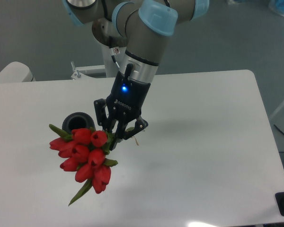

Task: Insert the flowers into the vase
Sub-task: 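Carry the red tulip bunch with the gripper over the dark vase opening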

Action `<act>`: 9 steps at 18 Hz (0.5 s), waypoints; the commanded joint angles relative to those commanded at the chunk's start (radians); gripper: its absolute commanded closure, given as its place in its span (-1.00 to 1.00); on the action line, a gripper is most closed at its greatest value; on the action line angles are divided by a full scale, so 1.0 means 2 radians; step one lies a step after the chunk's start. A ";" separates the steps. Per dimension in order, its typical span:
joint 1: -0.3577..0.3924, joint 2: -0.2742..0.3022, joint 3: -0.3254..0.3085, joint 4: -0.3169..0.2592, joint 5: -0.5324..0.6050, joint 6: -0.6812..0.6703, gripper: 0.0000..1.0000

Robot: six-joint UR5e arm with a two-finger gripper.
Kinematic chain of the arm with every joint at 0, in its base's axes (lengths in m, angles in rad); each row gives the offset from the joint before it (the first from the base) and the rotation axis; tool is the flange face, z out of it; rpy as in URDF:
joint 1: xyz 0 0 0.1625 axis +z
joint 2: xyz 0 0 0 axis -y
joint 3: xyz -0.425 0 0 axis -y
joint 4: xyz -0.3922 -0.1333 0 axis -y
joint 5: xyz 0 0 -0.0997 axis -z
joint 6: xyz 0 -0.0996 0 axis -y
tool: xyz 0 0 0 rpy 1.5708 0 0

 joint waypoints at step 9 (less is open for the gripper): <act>0.004 0.019 -0.014 -0.002 -0.023 -0.006 0.71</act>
